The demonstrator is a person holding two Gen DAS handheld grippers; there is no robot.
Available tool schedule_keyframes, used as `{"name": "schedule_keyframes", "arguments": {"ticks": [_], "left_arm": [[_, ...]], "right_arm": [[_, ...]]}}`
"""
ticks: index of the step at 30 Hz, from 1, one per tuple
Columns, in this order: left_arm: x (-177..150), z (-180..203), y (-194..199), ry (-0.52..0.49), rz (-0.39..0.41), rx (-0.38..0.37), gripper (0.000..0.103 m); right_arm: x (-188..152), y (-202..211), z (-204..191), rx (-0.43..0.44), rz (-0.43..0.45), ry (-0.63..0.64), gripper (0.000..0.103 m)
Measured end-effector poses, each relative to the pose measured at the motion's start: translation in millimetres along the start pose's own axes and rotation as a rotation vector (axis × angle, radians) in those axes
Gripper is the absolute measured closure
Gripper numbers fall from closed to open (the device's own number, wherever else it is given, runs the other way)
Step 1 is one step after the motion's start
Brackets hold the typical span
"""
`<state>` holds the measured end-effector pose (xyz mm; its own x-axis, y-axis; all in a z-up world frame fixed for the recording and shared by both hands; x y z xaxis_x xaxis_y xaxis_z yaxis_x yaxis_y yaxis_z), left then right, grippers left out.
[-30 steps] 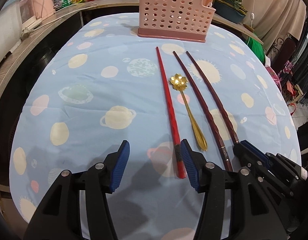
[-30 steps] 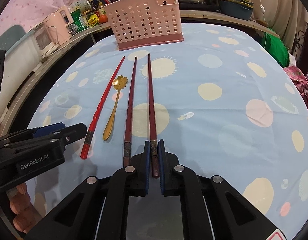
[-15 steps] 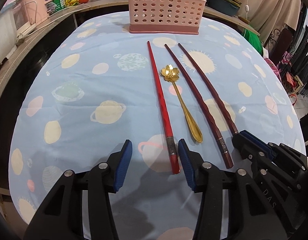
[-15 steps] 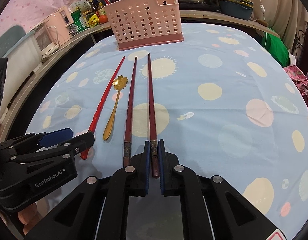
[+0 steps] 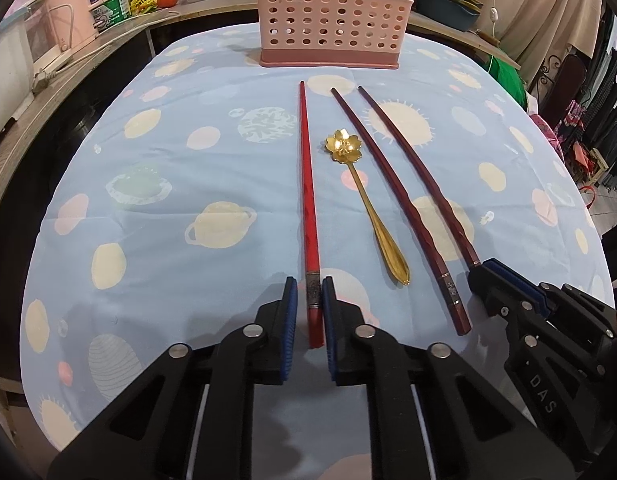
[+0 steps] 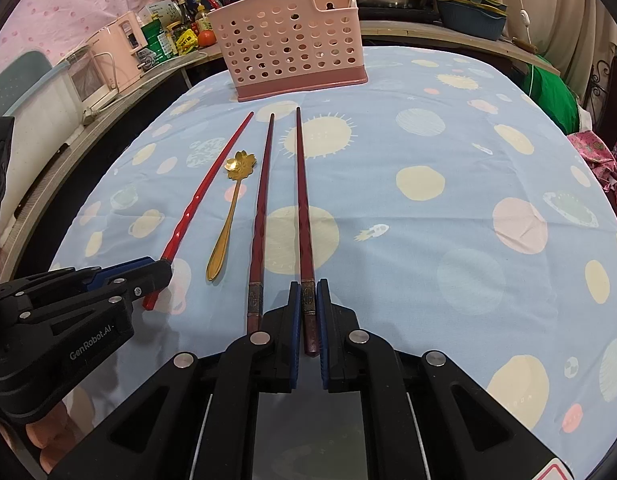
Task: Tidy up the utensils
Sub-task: 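Grasp the red chopstick with the left tool while the right tool grasps a dark red chopstick, then lift both chopsticks, lower them into the pink holder and open both tools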
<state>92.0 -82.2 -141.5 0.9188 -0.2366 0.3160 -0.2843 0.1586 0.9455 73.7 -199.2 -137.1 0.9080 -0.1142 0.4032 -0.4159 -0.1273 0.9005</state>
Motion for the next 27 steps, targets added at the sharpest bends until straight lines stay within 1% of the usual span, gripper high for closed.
{"name": "schedule_keyframes", "arguments": {"ticks": [2,10,17,27], "left_arm": [[0.1,-1.0,-0.2,0.0,-0.001,-0.001,0.096],[0.0,-1.8,-0.6,0.002,-0.002,-0.006,0.096],[0.5,-1.3,-0.7,0.005,-0.008,-0.01,0.096],[0.8,-2.0,3.1,0.015,-0.011,-0.009,0.096]], "right_arm": [[0.0,0.0,-0.1,0.0,0.0,0.0,0.096],[0.1,-0.3,0.0,0.001,-0.002,-0.002,0.096],[0.8,1.2,0.9,0.02,-0.009,-0.018,0.096],[6.3,13.4,-5.4,0.034,0.016,-0.013,0.096]]}}
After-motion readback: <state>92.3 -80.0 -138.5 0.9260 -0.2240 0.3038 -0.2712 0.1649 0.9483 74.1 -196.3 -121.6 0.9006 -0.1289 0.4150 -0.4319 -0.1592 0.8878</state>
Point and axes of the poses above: each gripper's, at about its wrist camera, not at the fingertips, and y roughly against the way its jaws point, z to its right, x to its top, the point moved 9 cm from there along -y, roughly the way its jaws point, and after that the axes turned 12 degrees about -z, right-handed, at the moved point
